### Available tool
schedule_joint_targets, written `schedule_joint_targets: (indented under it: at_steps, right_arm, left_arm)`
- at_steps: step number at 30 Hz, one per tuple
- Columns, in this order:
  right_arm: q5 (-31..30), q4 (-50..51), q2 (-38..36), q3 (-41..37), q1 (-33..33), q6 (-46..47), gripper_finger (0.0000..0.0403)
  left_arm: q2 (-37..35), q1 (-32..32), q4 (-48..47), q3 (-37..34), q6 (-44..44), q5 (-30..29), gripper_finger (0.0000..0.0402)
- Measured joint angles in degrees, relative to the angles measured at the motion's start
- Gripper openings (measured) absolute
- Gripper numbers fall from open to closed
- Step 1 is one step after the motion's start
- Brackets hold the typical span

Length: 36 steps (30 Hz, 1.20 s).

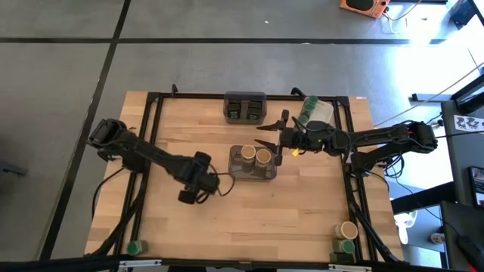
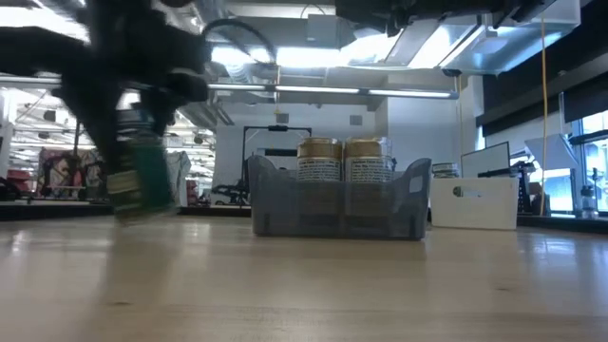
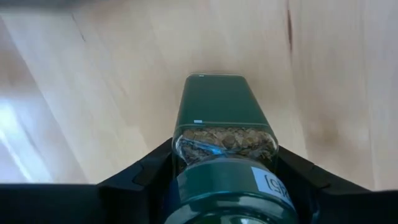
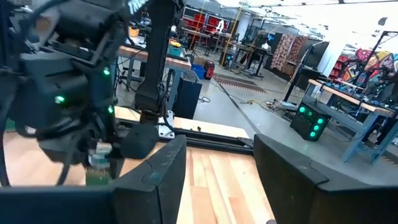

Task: Sort spices by type
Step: Put the green seasoning bottle into the white bin

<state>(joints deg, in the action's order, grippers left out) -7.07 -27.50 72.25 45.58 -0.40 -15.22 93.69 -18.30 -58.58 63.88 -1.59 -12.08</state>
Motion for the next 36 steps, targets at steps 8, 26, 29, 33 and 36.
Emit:
schedule_joint_targets:
  at_steps: [8, 26, 29, 33, 36]
  right_arm:
    - [0.17, -0.01, 0.09, 0.00, 0.00, -0.01, 0.0186]
    - [-0.95, -0.93, 0.08, 0.00, 0.02, 0.04, 0.0186]
    - [-0.96, -0.78, 0.09, 0.00, 0.02, 0.05, 0.0186]
    - [-0.99, -0.69, 0.08, 0.00, 0.01, 0.11, 0.0186]
    - [-0.97, -0.68, 0.08, 0.00, 0.02, 0.13, 0.0186]
  left_arm:
    - [1.44, 2.61, 9.98, 0.02, -2.08, 6.75, 0.0201]
    - [7.39, 1.03, 12.70, 6.73, -8.29, 10.48, 0.0224]
    - [7.39, 1.03, 13.06, 6.75, -9.00, 10.49, 0.0240]
    - [7.39, 1.03, 13.08, 6.79, -8.98, 10.47, 0.0260]
    - [7.35, 0.66, 11.21, 7.58, -8.80, 10.47, 0.0267]
